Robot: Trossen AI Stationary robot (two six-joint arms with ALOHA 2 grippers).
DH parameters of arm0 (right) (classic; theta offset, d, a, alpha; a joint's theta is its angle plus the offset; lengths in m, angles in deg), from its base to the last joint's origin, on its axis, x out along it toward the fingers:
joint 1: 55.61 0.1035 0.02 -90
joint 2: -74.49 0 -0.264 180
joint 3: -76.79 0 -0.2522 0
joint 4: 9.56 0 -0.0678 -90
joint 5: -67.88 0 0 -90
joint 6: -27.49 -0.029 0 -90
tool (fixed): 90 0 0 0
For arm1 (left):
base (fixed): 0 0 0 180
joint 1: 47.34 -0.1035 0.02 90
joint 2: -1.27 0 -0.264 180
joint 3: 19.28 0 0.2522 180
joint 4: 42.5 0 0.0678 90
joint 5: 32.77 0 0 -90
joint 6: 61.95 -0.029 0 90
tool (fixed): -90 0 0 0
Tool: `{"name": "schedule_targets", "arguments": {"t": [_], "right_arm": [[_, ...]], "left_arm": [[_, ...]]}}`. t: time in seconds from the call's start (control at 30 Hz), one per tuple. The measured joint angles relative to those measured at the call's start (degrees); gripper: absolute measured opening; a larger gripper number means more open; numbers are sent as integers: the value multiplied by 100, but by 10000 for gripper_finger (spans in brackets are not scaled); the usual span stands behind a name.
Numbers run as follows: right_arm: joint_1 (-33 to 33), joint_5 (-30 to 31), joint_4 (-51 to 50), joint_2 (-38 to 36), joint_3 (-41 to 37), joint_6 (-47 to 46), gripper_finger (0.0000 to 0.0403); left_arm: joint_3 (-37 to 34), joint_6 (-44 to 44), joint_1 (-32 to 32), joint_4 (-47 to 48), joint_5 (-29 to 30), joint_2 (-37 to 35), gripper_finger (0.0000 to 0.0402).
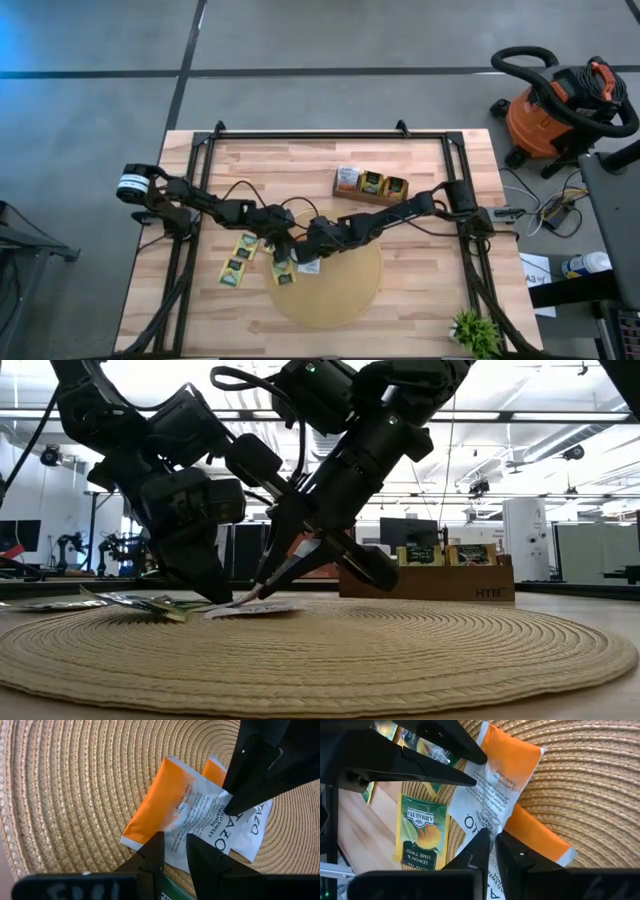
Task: Pick & Place Tea
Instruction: Put the orange tea bag into the left section of the wooden organizer
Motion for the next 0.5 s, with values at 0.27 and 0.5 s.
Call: {"name": "schedule_targets", "arguments": {"t": [0.27, 0.5], "right_arm": [[0, 135, -17, 7, -2, 324, 24], [-78, 205, -223, -145, -2, 741, 9]], "left_arm": [[0, 195, 2, -20, -7, -26, 83], [0, 213, 7, 7, -15, -263, 83]]}}
